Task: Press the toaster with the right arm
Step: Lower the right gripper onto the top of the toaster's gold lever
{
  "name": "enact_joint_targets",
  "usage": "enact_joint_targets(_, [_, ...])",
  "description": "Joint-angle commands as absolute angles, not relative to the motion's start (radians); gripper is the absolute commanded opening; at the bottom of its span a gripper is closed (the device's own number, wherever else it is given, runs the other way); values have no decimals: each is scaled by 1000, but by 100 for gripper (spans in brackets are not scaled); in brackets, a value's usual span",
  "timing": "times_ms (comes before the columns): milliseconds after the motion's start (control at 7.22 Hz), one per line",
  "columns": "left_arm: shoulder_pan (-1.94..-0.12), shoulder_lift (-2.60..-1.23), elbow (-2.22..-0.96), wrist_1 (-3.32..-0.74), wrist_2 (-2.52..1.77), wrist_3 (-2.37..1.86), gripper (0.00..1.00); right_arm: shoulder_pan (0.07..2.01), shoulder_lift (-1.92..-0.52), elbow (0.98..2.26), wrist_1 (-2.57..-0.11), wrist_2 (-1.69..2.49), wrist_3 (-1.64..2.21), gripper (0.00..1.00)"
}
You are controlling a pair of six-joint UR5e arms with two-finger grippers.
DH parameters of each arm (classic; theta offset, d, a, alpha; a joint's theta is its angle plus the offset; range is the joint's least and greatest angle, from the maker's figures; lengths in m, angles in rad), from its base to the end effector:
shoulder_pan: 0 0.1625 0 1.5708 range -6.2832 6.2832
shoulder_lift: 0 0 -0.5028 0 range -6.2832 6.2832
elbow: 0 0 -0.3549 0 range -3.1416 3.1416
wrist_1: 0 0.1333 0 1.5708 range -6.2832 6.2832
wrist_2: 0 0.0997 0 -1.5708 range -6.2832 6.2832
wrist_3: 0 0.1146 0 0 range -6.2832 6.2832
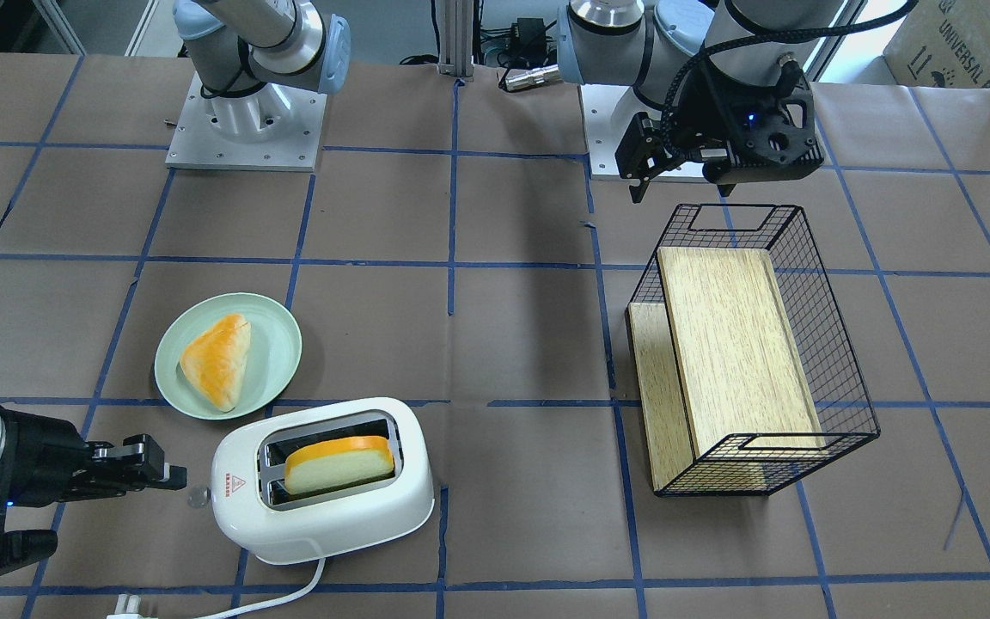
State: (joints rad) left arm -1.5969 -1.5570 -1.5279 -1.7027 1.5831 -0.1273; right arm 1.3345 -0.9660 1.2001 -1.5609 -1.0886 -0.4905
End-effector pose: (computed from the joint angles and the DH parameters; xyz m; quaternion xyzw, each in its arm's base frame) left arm -0.1433 -0.4346 0.5636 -0.0503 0.9980 0.0370 0.0090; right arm 0.0166 -0.7274 0.3712 -0.0934 0.9598 0.0262 0.2635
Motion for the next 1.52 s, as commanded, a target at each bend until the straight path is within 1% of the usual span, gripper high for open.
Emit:
enact_joint_targets(0, [-1597, -1557, -1528, -1703, 1583, -127, 100, 1336, -953, 1189, -1581, -1088, -486, 4])
enact_joint_targets(277, [-1597, -1557, -1528, -1704, 1583, -127, 100, 1342, -953, 1167, -1580, -1089, -483, 4])
enact_joint_targets(1385, [-1597, -1557, -1528, -1703, 1583, -127, 100, 1356, -900, 1167, -1582, -1089, -488, 4])
